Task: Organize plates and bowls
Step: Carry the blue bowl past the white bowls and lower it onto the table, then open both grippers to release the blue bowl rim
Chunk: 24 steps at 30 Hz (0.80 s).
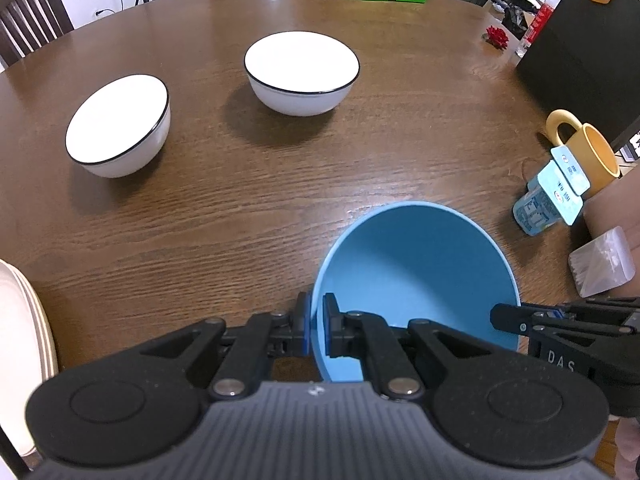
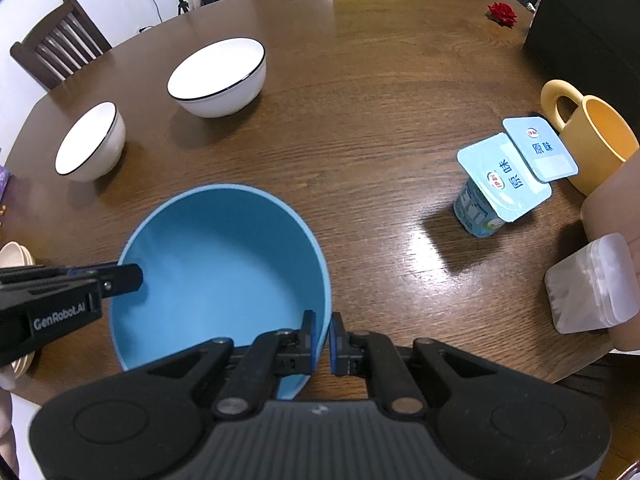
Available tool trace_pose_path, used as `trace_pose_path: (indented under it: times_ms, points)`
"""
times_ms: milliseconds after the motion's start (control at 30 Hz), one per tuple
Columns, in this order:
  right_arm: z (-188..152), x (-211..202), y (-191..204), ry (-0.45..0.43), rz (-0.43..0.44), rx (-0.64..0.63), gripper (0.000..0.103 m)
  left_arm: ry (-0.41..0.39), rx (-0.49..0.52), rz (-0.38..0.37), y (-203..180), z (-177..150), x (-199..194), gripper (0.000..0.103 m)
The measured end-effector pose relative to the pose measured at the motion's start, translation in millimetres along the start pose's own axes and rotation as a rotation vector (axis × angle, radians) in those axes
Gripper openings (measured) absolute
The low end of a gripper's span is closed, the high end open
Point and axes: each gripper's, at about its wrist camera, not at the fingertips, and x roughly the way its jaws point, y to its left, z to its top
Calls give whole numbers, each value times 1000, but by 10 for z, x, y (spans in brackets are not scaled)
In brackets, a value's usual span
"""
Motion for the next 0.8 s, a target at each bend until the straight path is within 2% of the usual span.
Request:
trace_pose_path:
  times_ms: [300,433,500,533,567,633,700,767,800]
  points:
    - [-18,38,4,-2,0,-3,6,-2,-1,11,-28,-9,35,7]
    - [-26,41,-15,-4,8,0,8,2,-6,-9,-5,1,21,9]
    - [-30,37,-38,-7,20,8,11,-10,-3,-11,13,5,-14,14]
    - [-36,30,-45,-12,20,9,14,-18,-4,-13,22,7,-39,25]
    - [-44,19,-55,-16,21,9,19,-29,-6,-13,36,10,-72,43]
    - [-64,-31,-66,-34,32,13,39,-69,-4,0,54,8,-168,61]
    - [-86,-119,-68,-65,41,15,52,-117,12,1,63,-5,-296,70]
    - [-105,-223,-78,-98,56,17,60,-155,18,-16,72,-10,-411,88]
    - [-116,-276,-84,-113,61,18,67,-183,20,-25,81,-23,-489,91]
